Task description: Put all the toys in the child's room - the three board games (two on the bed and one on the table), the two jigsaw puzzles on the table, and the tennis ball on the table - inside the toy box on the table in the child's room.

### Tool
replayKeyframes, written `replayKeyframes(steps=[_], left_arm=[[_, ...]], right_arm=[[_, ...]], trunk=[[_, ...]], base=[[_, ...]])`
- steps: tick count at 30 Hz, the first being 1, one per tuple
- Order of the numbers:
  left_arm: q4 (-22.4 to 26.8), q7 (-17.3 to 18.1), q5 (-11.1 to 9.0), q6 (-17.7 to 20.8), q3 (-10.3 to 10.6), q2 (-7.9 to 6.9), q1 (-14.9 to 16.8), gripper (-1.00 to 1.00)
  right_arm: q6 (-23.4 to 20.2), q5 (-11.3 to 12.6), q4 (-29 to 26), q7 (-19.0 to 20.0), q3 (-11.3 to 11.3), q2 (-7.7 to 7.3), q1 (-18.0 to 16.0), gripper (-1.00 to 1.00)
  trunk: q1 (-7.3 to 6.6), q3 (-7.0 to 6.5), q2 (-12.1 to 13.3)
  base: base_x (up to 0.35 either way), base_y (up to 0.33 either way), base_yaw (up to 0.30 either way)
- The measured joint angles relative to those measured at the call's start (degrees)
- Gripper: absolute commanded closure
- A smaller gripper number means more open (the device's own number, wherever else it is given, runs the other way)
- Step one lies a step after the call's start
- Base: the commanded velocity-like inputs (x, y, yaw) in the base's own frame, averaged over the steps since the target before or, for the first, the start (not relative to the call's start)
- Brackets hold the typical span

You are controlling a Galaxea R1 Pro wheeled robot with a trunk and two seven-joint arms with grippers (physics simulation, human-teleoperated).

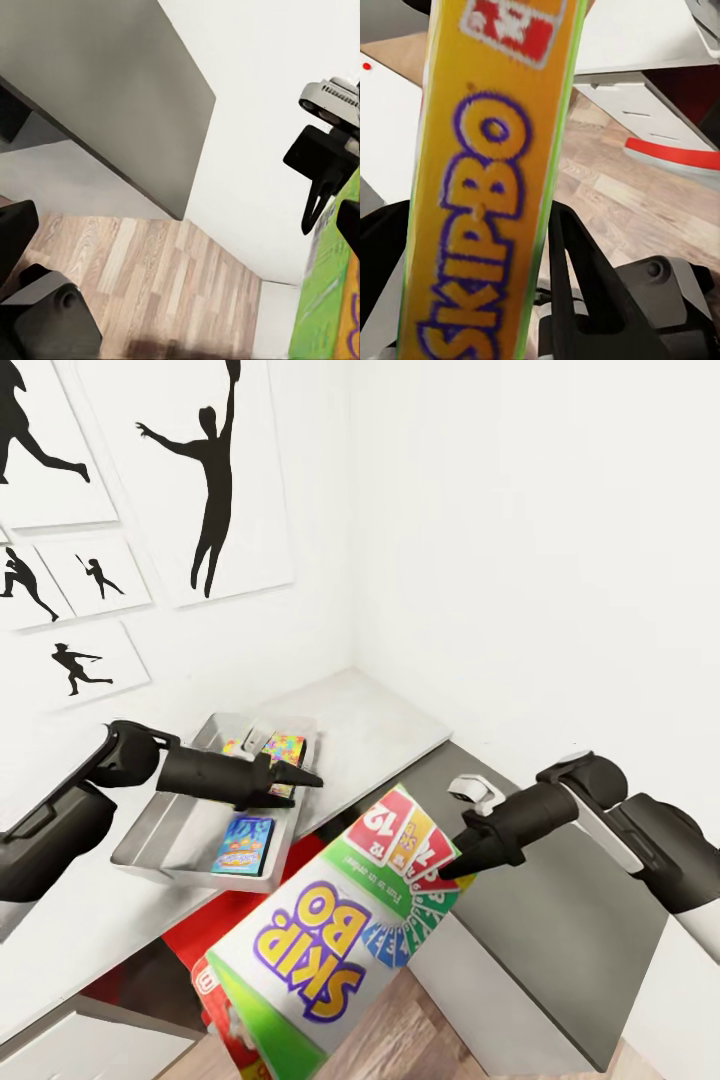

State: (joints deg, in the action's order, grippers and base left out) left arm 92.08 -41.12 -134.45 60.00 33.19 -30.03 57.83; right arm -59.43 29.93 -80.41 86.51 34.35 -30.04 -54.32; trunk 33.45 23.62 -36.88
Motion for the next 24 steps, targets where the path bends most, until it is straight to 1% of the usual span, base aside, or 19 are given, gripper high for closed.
replayKeyframes(steps=[3, 6, 7, 9, 11, 12, 13, 14, 17, 18, 19, 20, 21, 24], left_arm=[[0.01, 0.69, -0.03, 0.0, 3.58, 0.21, 0.42, -1.0], [0.01, 2.1, -0.04, 0.0, 7.17, 0.29, 1.44, -1.0], [0.01, 2.12, -0.04, 0.0, 7.21, 0.29, 1.45, -1.0], [0.01, 3.28, -0.03, 0.0, 9.19, 0.32, 1.9, -1.0], [0.01, 4.27, -0.04, 0.0, 10.63, 0.33, 2.21, -1.0], [0.01, 4.28, -0.03, 0.0, 10.65, 0.33, 2.22, -1.0], [0.0, 4.92, 0.26, 0.0, 11.55, 0.29, 2.44, -1.0], [0.0, 4.93, 0.19, 0.0, 11.58, 0.29, 2.45, -1.0], [-0.05, 5.57, 2.58, 0.0, 12.34, 0.02, 2.83, -1.0], [-0.49, 5.73, 2.99, 0.0, 12.53, -0.06, 2.94, -1.0], [-1.22, 5.92, 3.1, 0.0, 12.68, -0.12, 3.04, -1.0], [-1.41, 6.0, 3.31, 0.0, 12.82, -0.22, 3.17, -1.0], [-1.28, 5.97, 3.24, 0.0, 12.83, -0.24, 3.18, -1.0], [-1.77, 6.43, 3.36, 0.0, 13.02, -0.57, 3.75, -1.0]], right_arm=[[0.0, -0.13, 0.06, 0.11, 0.16, 0.16, 0.05, 1.0], [0.0, -0.26, 0.3, 0.15, 0.19, 0.41, 0.05, 1.0], [0.0, -0.26, 0.3, 0.15, 0.19, 0.41, 0.05, 1.0], [0.01, -0.36, 0.75, 0.12, 0.13, 0.62, -0.1, 1.0], [0.0, -0.46, 1.69, 0.0, 0.05, 1.03, -0.25, 1.0], [0.0, -0.4, 1.7, 0.0, 0.05, 1.04, -0.25, 1.0], [0.0, -0.53, 2.81, -0.15, -0.02, 1.79, -0.37, 1.0], [-0.01, -0.4, 2.84, -0.15, -0.02, 1.81, -0.38, 1.0], [-0.02, -0.32, 4.44, -0.33, -0.09, 3.26, -0.47, 1.0], [-0.02, -0.58, 5.07, -0.39, -0.15, 3.76, -0.49, 1.0], [-0.02, -1.14, 5.76, -0.38, -0.27, 4.26, -0.54, 1.0], [0.01, -2.1, 6.55, 0.53, -0.39, 4.75, -0.59, 1.0], [0.02, -2.17, 6.58, 0.78, -0.38, 4.75, -0.59, 1.0], [0.31, -4.89, 8.96, 3.39, -0.62, 6.38, -0.86, 1.0]], trunk=[[0.0, 0.0, 0.0], [0.0, 0.0, 0.0], [0.0, 0.0, 0.0], [0.0, 0.0, 0.0], [0.0, 0.0, 0.0], [0.0, 0.0, 0.0], [0.0, 0.0, 0.0], [0.0, 0.0, 0.0], [0.0, 0.0, 0.0], [0.0, 0.0, 0.0], [0.0, 0.0, 0.0], [0.0, 0.0, 0.0], [0.0, 0.0, -0.01], [0.0, 0.0, 0.0]], base=[[0.0, 0.0, 0.0], [0.0, 0.0, 0.0], [0.0, 0.0, 0.0], [0.0, 0.0, 0.0], [0.0, 0.0, 0.0], [0.0, 0.0, 0.0], [0.0, 0.0, 0.0], [0.0, 0.0, 0.0], [0.0, 0.0, 0.0], [0.0, 0.0, 0.0], [0.0, 0.0, 0.0], [0.0, 0.0, 0.0], [0.0, 0.0, 0.0], [0.0, 0.0, 0.0]])
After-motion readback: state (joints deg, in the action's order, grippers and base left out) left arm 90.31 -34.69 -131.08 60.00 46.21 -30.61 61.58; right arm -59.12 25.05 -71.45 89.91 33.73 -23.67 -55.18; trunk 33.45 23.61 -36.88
